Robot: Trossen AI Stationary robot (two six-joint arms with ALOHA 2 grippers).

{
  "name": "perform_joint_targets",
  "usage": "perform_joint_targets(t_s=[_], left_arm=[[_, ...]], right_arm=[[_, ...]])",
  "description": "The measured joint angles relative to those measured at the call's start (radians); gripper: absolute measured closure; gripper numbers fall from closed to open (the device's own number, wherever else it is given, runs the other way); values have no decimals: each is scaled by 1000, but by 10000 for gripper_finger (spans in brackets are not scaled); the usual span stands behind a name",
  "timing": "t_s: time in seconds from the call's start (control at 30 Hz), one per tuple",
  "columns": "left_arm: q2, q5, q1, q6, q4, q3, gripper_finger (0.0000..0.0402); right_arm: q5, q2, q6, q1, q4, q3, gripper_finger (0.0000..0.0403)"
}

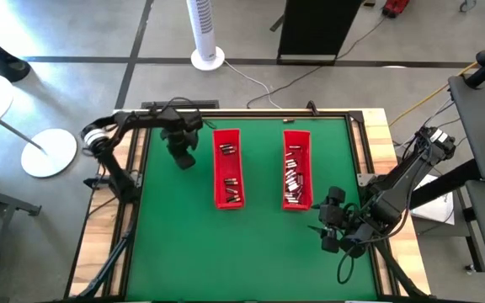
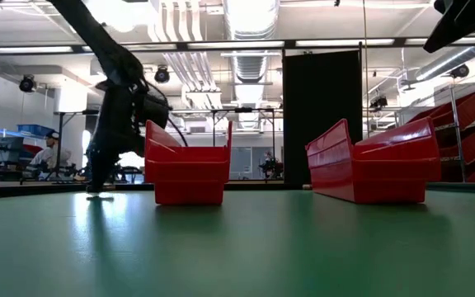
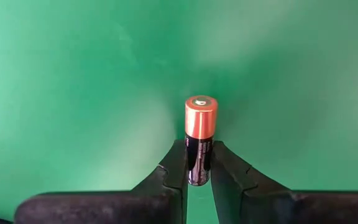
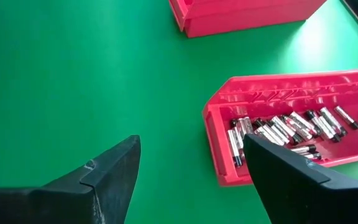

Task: Sort batteries
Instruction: Put the brown battery into the right red bin

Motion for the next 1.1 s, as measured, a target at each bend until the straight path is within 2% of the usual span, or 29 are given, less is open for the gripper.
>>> perform_joint_targets(t_s=[0.3, 0.5, 0.63, 0.77, 1.0, 1.1], left_arm=[[-243, 4, -203, -127, 47, -141, 376], [-374, 3, -383, -236, 48, -136, 376], [-446, -11, -495, -297, 40, -50, 376], [-457, -64, -568, -311, 44, 89, 376], [-317, -82, -588, -211, 70, 341, 375], [-232, -82, -588, -157, 54, 412, 375]], right_arm=[[3, 0, -57, -24, 8, 21, 133], [3, 0, -90, -33, 7, 27, 125], [3, 0, -98, -33, 7, 32, 120], [22, 0, -125, -33, 8, 33, 122], [44, 0, -141, -32, 6, 34, 131], [7, 0, -126, -27, 4, 34, 134]])
